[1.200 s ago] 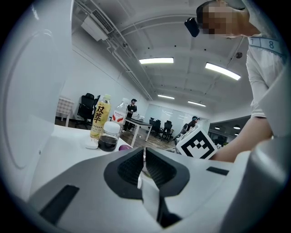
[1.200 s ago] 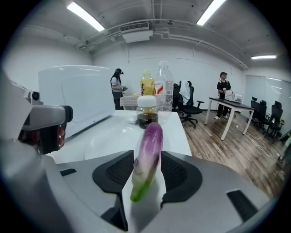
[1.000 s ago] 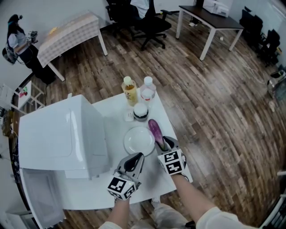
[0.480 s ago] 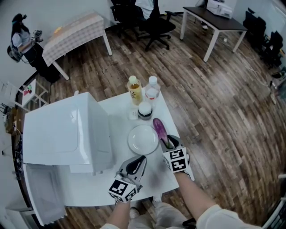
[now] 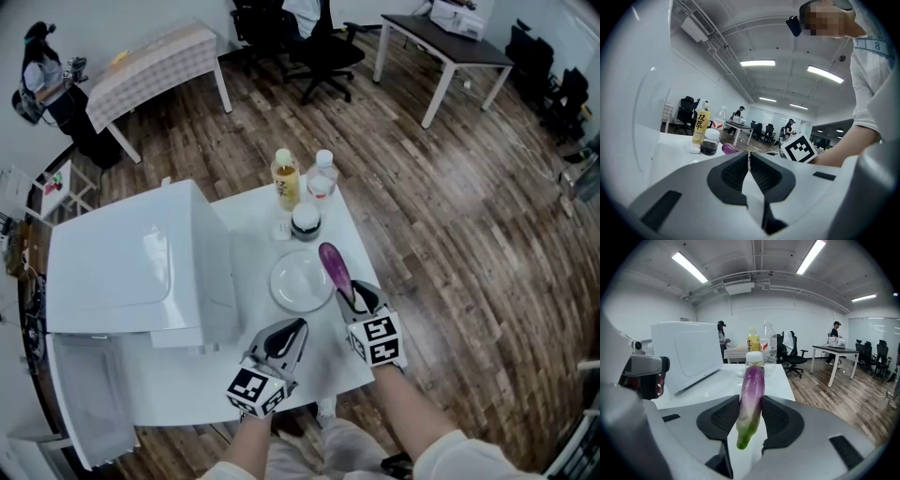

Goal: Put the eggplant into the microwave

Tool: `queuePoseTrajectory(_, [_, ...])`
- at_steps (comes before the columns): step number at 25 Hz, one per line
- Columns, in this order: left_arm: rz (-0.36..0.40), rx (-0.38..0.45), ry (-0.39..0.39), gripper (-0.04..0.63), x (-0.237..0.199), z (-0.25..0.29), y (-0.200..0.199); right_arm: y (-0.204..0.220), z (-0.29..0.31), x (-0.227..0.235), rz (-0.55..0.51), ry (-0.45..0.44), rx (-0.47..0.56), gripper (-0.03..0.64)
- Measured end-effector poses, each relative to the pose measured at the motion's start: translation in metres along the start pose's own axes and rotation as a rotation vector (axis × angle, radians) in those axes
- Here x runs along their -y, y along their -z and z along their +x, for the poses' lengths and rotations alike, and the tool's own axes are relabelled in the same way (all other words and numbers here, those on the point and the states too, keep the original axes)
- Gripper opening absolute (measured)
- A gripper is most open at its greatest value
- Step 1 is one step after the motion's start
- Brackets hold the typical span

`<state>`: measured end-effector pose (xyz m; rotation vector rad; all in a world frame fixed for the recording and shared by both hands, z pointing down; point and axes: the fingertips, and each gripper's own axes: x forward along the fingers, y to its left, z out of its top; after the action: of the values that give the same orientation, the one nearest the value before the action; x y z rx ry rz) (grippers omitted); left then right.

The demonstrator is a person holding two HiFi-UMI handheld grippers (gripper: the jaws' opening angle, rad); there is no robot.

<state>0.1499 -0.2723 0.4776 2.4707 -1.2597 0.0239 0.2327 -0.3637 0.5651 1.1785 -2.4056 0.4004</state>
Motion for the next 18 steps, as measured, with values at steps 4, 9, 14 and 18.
queuePoseTrajectory(4, [0.006, 0.016, 0.018, 0.005, 0.006, -0.012, -0.001, -0.006, -0.016, -0.023, -0.018, -0.037, 0.022, 0.166])
queuePoseTrajectory(9, [0.007, 0.027, 0.018, 0.005, 0.013, -0.033, 0.0, -0.01, -0.033, -0.052, -0.043, -0.079, 0.046, 0.167])
queuePoseTrajectory(14, [-0.006, 0.046, 0.003, 0.005, 0.019, -0.061, 0.007, -0.002, -0.05, -0.084, -0.075, -0.134, 0.042, 0.166])
queuePoseTrajectory(18, [-0.024, 0.045, -0.021, 0.006, 0.021, -0.085, 0.007, 0.001, -0.065, -0.109, -0.087, -0.171, 0.04, 0.166])
